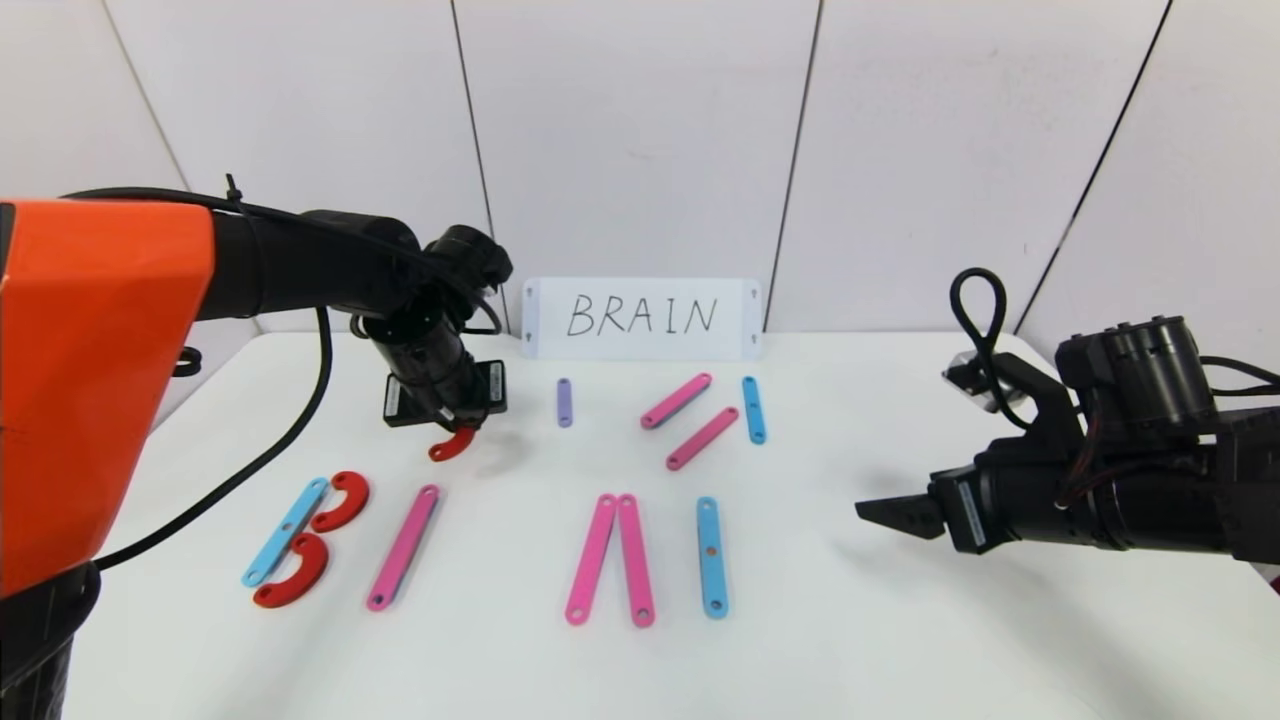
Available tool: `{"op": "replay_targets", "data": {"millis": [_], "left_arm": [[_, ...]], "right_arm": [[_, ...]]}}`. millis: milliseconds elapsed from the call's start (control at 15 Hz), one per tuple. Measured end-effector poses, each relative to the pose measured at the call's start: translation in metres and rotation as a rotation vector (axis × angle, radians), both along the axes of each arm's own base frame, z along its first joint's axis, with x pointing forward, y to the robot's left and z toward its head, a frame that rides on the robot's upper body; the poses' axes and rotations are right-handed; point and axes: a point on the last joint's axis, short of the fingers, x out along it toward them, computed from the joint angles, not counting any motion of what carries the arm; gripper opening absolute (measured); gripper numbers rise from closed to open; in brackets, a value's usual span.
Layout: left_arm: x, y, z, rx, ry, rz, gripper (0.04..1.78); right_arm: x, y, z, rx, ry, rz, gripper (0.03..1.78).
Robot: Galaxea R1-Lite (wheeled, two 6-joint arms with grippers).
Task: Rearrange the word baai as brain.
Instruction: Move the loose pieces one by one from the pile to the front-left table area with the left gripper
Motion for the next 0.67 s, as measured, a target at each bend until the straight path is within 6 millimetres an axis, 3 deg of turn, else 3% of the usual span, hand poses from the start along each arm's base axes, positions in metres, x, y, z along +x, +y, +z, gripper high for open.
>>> {"op": "replay_targets", "data": {"millis": [400, 667], "left_arm": [[-0.035, -0.003, -0.009, 0.008, 0.073, -0.031, 0.29], [-0.048, -0.006, -0.01, -0.051, 0.078, -0.09, 0.29]], "right_arm": [[0.0, 0.0, 0.0, -0.001, 0.0, 0.0, 1.73], [0.0, 0.0, 0.0, 0.0, 0.0, 0.0, 1.73]]}}
